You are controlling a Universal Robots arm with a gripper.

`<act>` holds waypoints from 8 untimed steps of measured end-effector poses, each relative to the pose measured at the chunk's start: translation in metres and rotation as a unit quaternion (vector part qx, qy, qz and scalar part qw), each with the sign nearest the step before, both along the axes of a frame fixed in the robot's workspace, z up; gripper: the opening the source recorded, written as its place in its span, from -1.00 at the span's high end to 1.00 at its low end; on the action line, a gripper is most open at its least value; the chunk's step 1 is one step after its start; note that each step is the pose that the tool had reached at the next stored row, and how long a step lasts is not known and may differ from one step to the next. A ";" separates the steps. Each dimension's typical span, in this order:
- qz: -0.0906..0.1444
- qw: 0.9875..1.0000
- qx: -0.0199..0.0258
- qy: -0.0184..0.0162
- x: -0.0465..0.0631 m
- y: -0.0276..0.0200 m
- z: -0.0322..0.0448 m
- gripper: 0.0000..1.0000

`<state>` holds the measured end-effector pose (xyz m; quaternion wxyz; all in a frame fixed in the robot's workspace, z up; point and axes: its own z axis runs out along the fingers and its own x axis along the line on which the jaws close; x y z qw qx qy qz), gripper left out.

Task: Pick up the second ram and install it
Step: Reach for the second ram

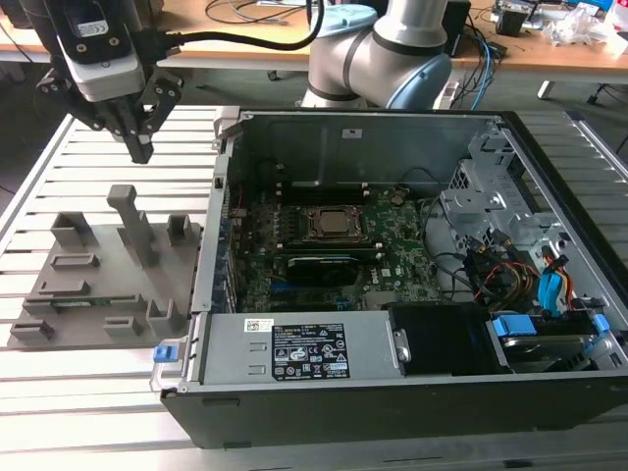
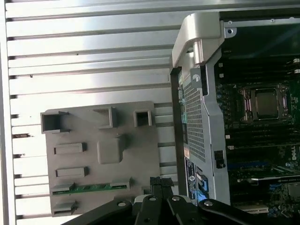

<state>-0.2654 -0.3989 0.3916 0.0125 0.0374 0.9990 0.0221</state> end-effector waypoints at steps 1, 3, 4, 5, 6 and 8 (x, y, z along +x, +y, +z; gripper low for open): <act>0.000 1.000 0.000 0.000 -0.002 0.0000 0.0000 0.79; 0.000 1.000 0.000 0.000 -0.006 0.0000 -0.0001 0.79; 0.000 1.000 0.000 0.000 -0.011 0.0000 -0.0001 0.79; 0.000 1.000 0.000 0.000 -0.014 0.0000 -0.0002 0.79; 0.000 1.000 0.000 0.000 -0.016 0.0000 -0.0002 0.79; 0.000 1.000 0.000 0.000 -0.021 0.0000 -0.0003 0.79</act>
